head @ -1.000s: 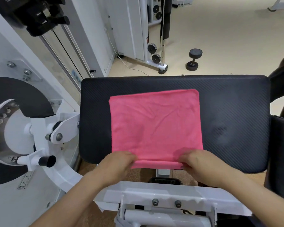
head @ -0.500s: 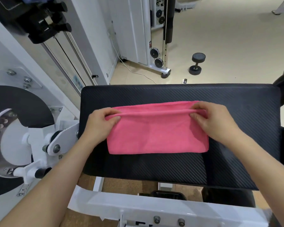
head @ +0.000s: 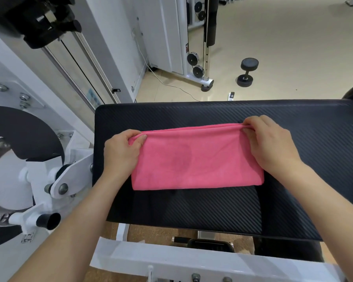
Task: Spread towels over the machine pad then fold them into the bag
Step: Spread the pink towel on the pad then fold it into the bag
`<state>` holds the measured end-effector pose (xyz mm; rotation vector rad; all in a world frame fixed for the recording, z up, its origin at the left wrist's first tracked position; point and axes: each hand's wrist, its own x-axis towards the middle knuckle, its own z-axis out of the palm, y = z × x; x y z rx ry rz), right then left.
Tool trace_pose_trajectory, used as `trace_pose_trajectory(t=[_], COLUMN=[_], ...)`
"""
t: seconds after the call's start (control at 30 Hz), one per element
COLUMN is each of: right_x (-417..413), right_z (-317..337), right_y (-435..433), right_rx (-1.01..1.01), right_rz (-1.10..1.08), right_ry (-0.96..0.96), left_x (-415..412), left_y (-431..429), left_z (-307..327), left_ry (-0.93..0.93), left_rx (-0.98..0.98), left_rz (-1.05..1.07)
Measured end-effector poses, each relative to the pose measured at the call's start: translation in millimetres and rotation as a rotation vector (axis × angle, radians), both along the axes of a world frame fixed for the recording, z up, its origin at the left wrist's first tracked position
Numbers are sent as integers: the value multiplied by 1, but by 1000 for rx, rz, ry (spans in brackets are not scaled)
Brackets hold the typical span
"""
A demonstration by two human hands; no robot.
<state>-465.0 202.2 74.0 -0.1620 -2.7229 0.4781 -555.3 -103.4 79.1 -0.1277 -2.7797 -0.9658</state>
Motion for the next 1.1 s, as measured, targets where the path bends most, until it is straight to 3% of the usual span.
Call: trace_pose_trajectory(t=[0.23, 0.47, 0.6, 0.73, 0.83, 0.97, 1.1], right_x=[-7, -3, -1, -6, -8, -13, -42], right_z=[2, 2, 13, 24, 32, 56, 78], right_y=[5, -1, 5, 5, 1, 5, -9], right_rx=[50, 54, -39, 52, 71, -147, -22], right_rz=[53, -25, -40, -31, -17, -24, -68], right_ry=[-7, -40, -136, -233, -297, -408, -113], left_x=[-2, -8, -11, -7, -3, 4, 38], left_y=[0, -3, -10, -9, -8, -17, -26], left_z=[-1, -9, -9, -3, 1, 7, 13], left_ry=[-11, 116, 144, 118, -9, -233, -584], left_rx=[-18, -188, -208, -242, -164, 6, 224], left_rz=[23, -30, -96, -170, -169, -209, -358])
